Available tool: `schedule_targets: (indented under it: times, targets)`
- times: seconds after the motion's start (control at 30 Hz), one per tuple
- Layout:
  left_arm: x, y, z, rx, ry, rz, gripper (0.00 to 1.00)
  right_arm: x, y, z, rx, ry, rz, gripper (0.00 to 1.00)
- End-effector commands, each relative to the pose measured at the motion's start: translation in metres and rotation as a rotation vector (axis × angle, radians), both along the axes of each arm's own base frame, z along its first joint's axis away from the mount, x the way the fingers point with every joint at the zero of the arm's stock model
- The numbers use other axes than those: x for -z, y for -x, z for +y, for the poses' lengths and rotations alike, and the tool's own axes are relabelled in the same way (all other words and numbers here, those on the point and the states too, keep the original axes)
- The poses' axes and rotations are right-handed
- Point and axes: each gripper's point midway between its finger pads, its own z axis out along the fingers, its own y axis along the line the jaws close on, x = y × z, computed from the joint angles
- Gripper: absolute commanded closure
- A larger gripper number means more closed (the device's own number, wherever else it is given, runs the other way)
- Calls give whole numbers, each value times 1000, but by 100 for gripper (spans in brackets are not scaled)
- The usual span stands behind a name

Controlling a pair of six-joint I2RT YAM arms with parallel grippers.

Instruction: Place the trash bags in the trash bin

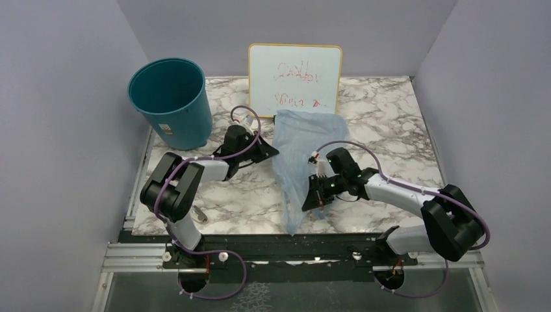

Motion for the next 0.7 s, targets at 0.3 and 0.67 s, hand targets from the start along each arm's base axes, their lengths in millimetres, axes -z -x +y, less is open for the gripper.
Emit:
schedule_targets:
  times: [0.3, 0.67]
  targets:
    - [-29, -10, 4, 124, 49, -110, 76, -20, -19, -24, 40, 186, -124, 66]
    - [-33, 7, 30, 64, -23, -143, 31, -80, -136, -60, 458, 376, -592, 28]
